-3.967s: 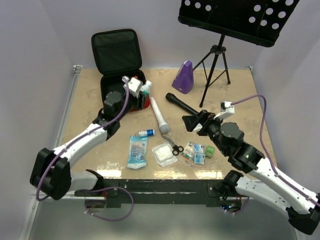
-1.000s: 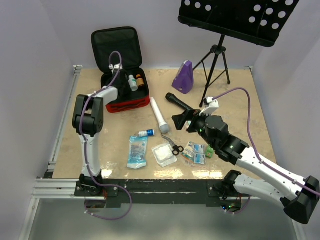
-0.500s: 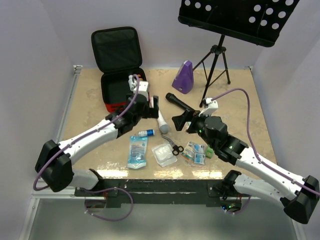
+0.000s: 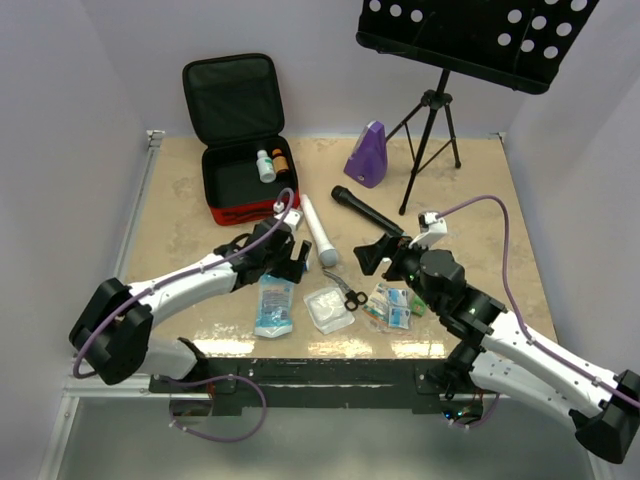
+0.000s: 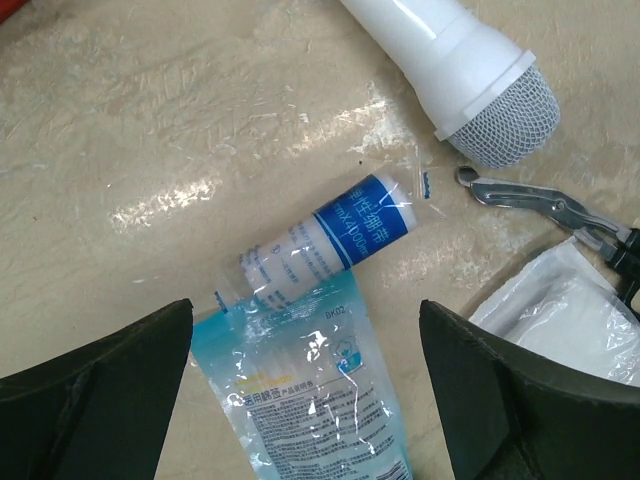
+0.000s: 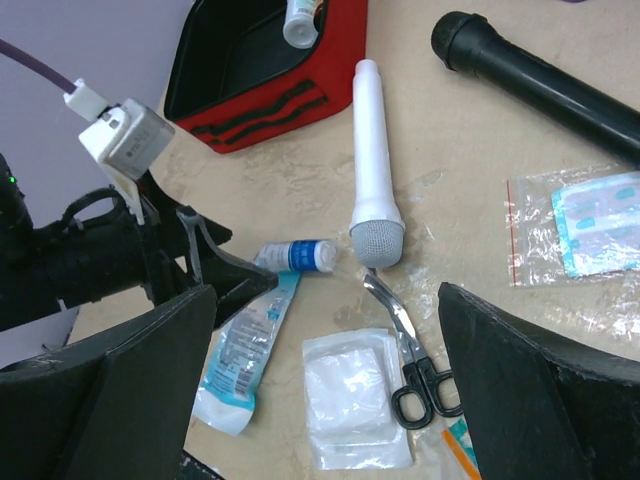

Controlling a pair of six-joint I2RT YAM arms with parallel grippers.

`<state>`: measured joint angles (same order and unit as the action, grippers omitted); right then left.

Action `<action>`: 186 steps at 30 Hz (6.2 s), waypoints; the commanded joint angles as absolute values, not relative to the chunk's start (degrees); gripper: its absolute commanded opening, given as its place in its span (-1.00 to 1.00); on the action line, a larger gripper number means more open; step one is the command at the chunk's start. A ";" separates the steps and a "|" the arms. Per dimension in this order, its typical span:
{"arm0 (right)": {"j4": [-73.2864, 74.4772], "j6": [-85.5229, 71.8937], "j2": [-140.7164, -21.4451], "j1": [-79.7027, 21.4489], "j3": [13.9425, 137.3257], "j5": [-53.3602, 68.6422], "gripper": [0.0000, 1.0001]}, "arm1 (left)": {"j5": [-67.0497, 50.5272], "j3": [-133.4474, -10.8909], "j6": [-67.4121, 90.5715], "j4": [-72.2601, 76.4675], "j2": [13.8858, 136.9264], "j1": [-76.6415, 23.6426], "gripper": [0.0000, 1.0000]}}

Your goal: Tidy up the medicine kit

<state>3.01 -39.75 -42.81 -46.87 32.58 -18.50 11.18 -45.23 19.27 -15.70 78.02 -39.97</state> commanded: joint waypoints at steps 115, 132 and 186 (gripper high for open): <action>-1.76 -35.60 -53.70 -46.76 39.55 -17.49 0.97 | -0.53 -98.35 38.76 0.09 127.72 -4.57 0.43; -9.48 -37.17 -57.74 -46.93 33.41 -11.17 0.94 | 22.67 -52.76 36.55 -7.28 69.12 -27.77 1.00; -1.06 -43.86 -89.46 -64.77 39.81 -20.39 -0.83 | 8.43 -26.62 45.27 -16.34 45.00 -27.95 0.89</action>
<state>-2.39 -42.59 -87.02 -63.90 38.02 -20.05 6.09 -22.13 46.33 -14.52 46.17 -28.03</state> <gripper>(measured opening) 0.208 0.947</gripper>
